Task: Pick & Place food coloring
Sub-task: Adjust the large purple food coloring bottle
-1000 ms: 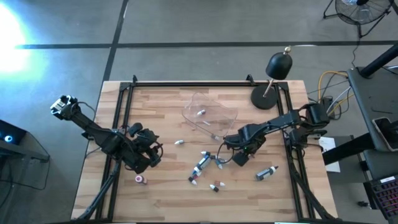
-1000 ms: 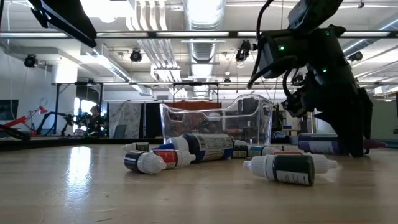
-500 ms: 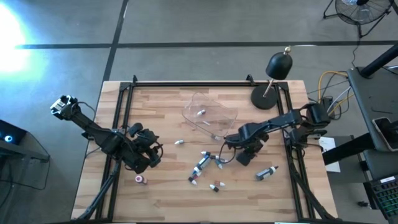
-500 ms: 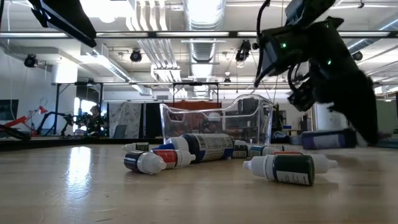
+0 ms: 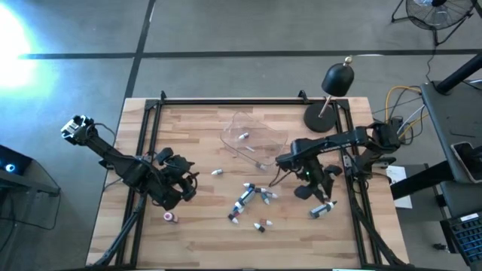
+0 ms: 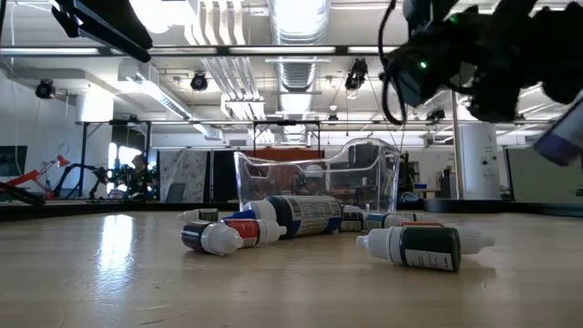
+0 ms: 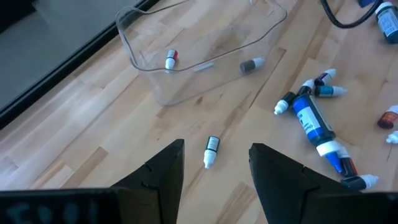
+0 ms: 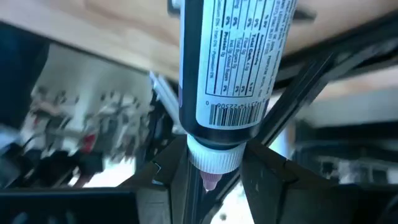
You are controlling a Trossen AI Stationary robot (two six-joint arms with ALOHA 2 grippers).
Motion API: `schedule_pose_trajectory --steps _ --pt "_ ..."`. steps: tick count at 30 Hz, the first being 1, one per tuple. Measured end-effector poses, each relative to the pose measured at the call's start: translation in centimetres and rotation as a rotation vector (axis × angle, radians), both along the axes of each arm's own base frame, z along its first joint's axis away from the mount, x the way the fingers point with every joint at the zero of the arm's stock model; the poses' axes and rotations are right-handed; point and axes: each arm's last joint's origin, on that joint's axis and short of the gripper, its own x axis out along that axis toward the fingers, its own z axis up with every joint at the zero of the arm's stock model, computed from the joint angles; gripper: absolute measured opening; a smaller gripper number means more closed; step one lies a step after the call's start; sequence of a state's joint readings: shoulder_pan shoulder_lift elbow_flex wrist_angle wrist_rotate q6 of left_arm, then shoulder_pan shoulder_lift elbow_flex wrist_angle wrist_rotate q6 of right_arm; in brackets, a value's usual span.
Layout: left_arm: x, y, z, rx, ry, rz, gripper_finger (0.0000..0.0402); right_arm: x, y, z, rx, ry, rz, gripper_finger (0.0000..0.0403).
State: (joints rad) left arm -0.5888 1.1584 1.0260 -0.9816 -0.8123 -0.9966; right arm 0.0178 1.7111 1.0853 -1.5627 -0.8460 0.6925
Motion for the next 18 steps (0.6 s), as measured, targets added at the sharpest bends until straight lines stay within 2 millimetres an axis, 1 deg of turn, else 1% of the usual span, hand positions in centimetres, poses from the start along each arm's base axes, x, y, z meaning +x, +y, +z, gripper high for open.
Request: schedule_pose_trajectory --steps 5,10,15,18 --pt "0.1 -0.1 0.1 -0.004 -0.018 0.003 0.0156 -2.3 0.2 -2.3 0.082 0.135 -0.049 0.0108" --pt "0.2 0.0 0.2 0.018 -0.034 0.011 0.0156 -4.5 0.2 -4.0 0.114 0.231 -0.071 0.0116" --pt "0.2 0.0 0.2 0.022 -0.033 0.009 0.0156 -6.2 0.2 -5.3 0.121 0.288 -0.086 0.0118" --pt "0.2 0.0 0.2 0.022 -0.034 0.009 0.0156 -6.7 0.2 -6.0 0.117 0.288 -0.089 0.0121"
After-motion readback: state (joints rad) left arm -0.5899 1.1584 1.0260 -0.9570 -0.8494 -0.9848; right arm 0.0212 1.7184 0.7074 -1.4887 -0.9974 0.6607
